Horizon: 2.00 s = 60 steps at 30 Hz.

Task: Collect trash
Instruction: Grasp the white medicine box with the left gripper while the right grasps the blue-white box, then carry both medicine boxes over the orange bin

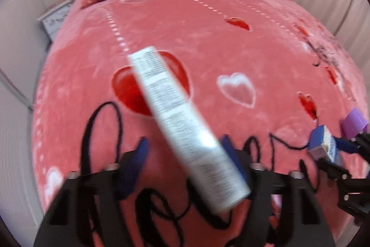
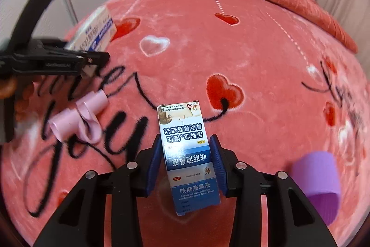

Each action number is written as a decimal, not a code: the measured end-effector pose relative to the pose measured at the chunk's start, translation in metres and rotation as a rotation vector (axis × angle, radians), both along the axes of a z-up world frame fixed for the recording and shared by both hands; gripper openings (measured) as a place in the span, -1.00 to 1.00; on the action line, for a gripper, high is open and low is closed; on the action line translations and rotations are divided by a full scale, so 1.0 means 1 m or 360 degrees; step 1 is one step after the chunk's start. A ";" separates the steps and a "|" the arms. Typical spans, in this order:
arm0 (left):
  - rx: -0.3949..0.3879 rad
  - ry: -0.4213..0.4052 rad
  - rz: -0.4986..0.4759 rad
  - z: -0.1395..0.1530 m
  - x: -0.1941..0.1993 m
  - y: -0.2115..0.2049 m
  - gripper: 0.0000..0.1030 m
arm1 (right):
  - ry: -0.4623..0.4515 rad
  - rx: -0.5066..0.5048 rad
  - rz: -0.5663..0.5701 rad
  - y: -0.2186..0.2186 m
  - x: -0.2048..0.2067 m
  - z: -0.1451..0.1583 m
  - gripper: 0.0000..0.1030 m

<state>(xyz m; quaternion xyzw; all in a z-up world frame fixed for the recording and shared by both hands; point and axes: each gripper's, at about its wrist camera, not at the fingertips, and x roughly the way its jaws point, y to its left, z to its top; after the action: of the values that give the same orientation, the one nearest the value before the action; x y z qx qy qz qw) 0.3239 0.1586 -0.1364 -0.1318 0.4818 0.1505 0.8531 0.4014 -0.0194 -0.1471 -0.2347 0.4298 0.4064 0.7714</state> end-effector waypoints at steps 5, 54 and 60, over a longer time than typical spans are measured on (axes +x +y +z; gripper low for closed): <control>-0.0100 -0.0014 -0.0121 -0.003 -0.009 0.000 -0.42 | 0.0063 0.0120 -0.0112 -0.014 -0.001 0.004 -0.22; 0.0067 0.0016 -0.1433 0.056 -0.234 -0.182 -0.52 | 0.0056 0.0541 -0.0449 -0.143 -0.322 0.091 -0.22; 0.0093 -0.0001 -0.1578 0.062 -0.241 -0.218 -0.52 | -0.0006 0.0595 -0.0559 -0.181 -0.349 0.103 -0.22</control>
<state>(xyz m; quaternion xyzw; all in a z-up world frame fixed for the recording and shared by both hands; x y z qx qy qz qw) 0.0825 -0.0597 -0.0742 0.1371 0.4817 -0.2599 0.8256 0.0523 -0.2002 -0.0446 -0.0106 0.3799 0.3380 0.8610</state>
